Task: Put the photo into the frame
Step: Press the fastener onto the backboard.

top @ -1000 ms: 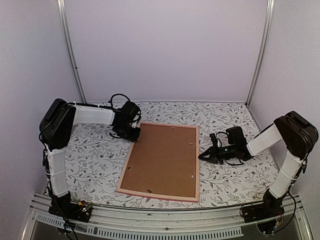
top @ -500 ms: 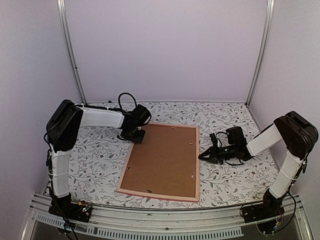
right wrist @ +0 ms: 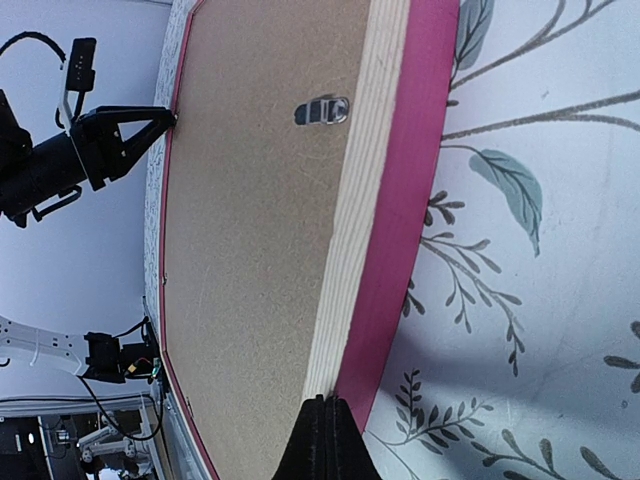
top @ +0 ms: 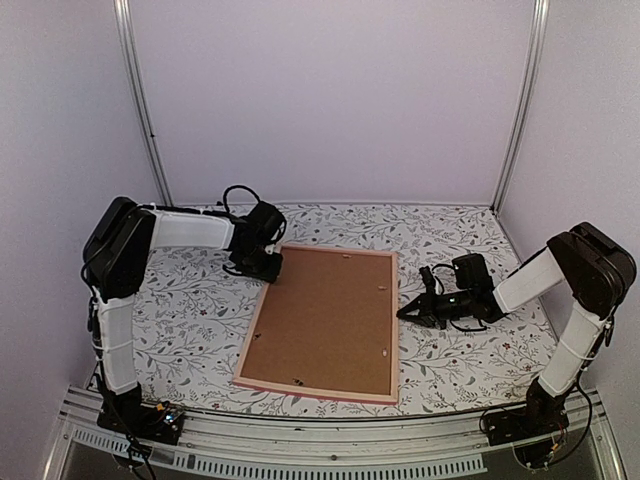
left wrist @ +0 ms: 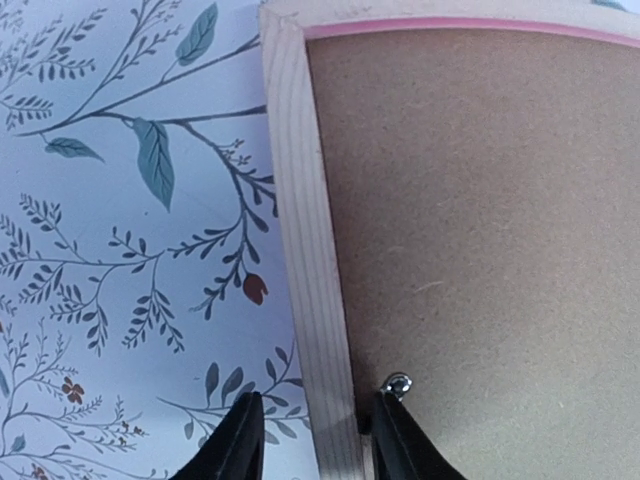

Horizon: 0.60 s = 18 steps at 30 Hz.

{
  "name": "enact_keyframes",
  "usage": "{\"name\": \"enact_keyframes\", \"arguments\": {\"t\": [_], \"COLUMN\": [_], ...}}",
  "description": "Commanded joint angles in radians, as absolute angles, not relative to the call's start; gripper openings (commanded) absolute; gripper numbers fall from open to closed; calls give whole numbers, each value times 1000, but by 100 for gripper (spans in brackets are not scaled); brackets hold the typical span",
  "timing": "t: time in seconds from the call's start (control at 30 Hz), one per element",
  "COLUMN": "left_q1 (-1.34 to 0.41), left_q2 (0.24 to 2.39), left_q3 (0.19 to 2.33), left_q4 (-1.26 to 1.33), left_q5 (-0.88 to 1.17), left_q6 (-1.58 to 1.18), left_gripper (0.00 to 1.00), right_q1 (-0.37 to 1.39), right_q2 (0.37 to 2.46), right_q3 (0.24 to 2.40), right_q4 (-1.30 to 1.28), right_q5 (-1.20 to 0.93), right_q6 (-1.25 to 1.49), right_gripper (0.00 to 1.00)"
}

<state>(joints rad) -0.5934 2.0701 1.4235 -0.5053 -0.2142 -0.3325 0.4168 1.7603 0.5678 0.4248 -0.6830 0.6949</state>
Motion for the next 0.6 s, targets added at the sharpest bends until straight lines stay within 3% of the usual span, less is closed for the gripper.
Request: {"name": "enact_keyframes", "arguments": {"t": [0.0,0.3,0.57], "left_q1": [-582,-583,-581], "left_q2": [2060,2067,2080], "left_q3": [1400,1372,1358], "left_q4": [-477,-501,-520], "left_q5": [-103,-139,-186], "left_q6": [-334,-319,-325], "left_gripper": [43,44,31], "right_q1": [425,425,425], "right_q2": [1812,1832,1849], "right_q3": [527,538,546], "right_q4": [290,290,290], "right_q5": [-620,-626,-630], "right_q6": [681,676,673], "right_gripper": [0,0,0]}}
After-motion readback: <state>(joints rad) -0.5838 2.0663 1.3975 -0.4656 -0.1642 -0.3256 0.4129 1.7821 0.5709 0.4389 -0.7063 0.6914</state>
